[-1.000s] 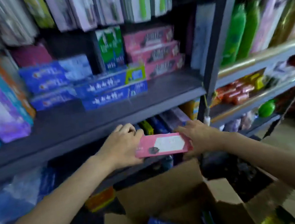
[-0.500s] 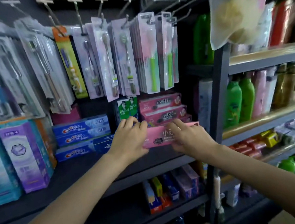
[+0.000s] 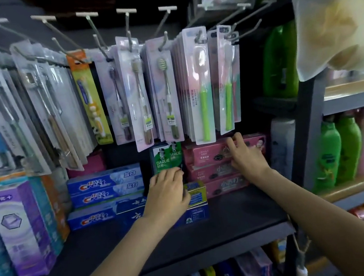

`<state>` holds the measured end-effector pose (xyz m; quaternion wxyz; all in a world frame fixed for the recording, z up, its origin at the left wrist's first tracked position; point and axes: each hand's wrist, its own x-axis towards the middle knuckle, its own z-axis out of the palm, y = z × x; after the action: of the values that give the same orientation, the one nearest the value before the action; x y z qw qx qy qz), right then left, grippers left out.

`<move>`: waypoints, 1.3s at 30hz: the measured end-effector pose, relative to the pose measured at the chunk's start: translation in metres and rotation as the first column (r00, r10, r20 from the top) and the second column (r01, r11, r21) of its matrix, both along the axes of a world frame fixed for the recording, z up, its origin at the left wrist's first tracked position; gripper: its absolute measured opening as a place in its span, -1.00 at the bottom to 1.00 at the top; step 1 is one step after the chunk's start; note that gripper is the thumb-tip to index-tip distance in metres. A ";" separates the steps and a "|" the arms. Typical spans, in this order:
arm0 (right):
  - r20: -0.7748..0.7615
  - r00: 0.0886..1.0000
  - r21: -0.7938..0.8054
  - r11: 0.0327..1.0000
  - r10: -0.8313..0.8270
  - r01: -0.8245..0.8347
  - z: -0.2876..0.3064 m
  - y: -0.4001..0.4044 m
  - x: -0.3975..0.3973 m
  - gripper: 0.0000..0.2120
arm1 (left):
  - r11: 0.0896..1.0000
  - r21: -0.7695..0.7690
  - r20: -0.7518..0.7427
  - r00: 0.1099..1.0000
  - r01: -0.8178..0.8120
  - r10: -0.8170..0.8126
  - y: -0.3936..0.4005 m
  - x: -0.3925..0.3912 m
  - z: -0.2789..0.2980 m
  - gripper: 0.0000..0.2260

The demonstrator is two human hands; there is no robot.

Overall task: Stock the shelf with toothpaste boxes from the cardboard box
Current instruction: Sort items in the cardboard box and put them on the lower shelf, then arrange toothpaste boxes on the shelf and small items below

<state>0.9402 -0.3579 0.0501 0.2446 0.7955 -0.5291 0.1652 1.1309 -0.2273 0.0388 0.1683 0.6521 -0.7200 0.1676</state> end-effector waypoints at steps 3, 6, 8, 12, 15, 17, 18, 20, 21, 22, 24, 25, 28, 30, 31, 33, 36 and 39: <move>-0.021 1.000 0.089 0.996 0.018 -0.016 -0.005 -0.009 0.010 -0.48 | 1.000 0.008 -0.007 1.000 -0.008 0.008 -0.002 0.008 -0.003 -0.57; -0.015 1.000 0.132 0.991 0.004 -0.002 -0.009 -0.011 0.017 -0.49 | 1.000 0.014 -0.013 1.000 -0.026 0.026 -0.002 0.017 -0.008 -0.59; 0.032 0.999 0.173 0.985 0.005 -0.011 -0.009 -0.014 0.020 -0.56 | 0.998 0.037 -0.022 0.999 -0.045 0.046 -0.001 0.022 -0.012 -0.59; 0.189 0.980 0.174 0.981 0.056 -0.089 -0.011 -0.013 0.020 -0.72 | 0.998 0.027 -0.071 0.995 -0.064 0.066 0.005 0.030 -0.019 -0.60; 0.339 0.932 0.061 0.985 0.131 -0.161 -0.021 0.003 0.021 -0.74 | 0.995 -0.055 -0.225 0.972 -0.078 0.064 0.020 0.037 -0.027 -0.63; 0.448 0.872 0.036 0.971 0.195 -0.236 -0.027 0.021 0.026 -0.76 | 0.986 -0.102 -0.326 0.941 -0.135 0.095 0.032 0.047 -0.036 -0.63; 0.469 0.852 0.042 0.958 0.232 -0.284 -0.031 0.028 0.030 -0.76 | 0.978 -0.113 -0.358 0.925 -0.176 0.125 0.037 0.054 -0.042 -0.62; 0.445 0.835 0.079 0.914 0.324 -0.397 -0.040 0.041 0.040 -0.71 | 0.955 -0.132 -0.416 0.889 -0.265 0.189 0.046 0.066 -0.051 -0.59; 0.425 0.827 0.104 0.888 0.368 -0.448 -0.044 0.046 0.044 -0.68 | 0.945 -0.127 -0.465 0.859 -0.302 0.212 0.050 0.072 -0.055 -0.58; 0.409 0.822 0.136 0.864 0.397 -0.485 -0.048 0.050 0.048 -0.64 | 0.939 -0.103 -0.524 0.820 -0.328 0.230 0.053 0.076 -0.056 -0.57; 0.382 0.837 0.237 0.834 0.392 -0.498 -0.057 0.054 0.053 -0.58 | 0.945 -0.023 -0.628 0.740 -0.328 0.241 0.058 0.084 -0.061 -0.58; 0.380 0.847 0.287 0.824 0.371 -0.489 -0.061 0.054 0.055 -0.57 | 0.953 0.023 -0.667 0.706 -0.303 0.241 0.059 0.087 -0.063 -0.59; 0.419 0.845 0.343 0.804 0.332 -0.486 -0.068 0.053 0.059 -0.54 | 0.966 0.076 -0.754 0.620 -0.246 0.217 0.055 0.091 -0.070 -0.58; 0.397 0.860 0.336 0.821 0.320 -0.461 -0.072 0.053 0.061 -0.51 | 0.963 0.097 -0.776 0.587 -0.253 0.232 0.050 0.092 -0.069 -0.55; 0.381 0.870 0.327 0.834 0.314 -0.444 -0.073 0.053 0.062 -0.49 | 0.959 0.112 -0.771 0.586 -0.261 0.250 0.048 0.092 -0.068 -0.54; 0.348 0.887 0.292 0.863 0.305 -0.411 -0.077 0.056 0.065 -0.47 | 0.953 0.117 -0.761 0.591 -0.281 0.268 0.043 0.093 -0.067 -0.55; 0.288 0.916 0.271 0.894 0.280 -0.358 -0.078 0.060 0.068 -0.50 | 0.948 0.101 -0.760 0.591 -0.303 0.270 0.039 0.096 -0.068 -0.57; 0.239 0.947 0.270 0.922 0.216 -0.278 -0.073 0.067 0.069 -0.52 | 0.935 0.083 -0.760 0.584 -0.345 0.283 0.040 0.090 -0.067 -0.57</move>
<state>1.0092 -0.2911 -0.0232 0.0424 0.8628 -0.4652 0.1933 1.2214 -0.1870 -0.0286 0.4467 0.7713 -0.4482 -0.0686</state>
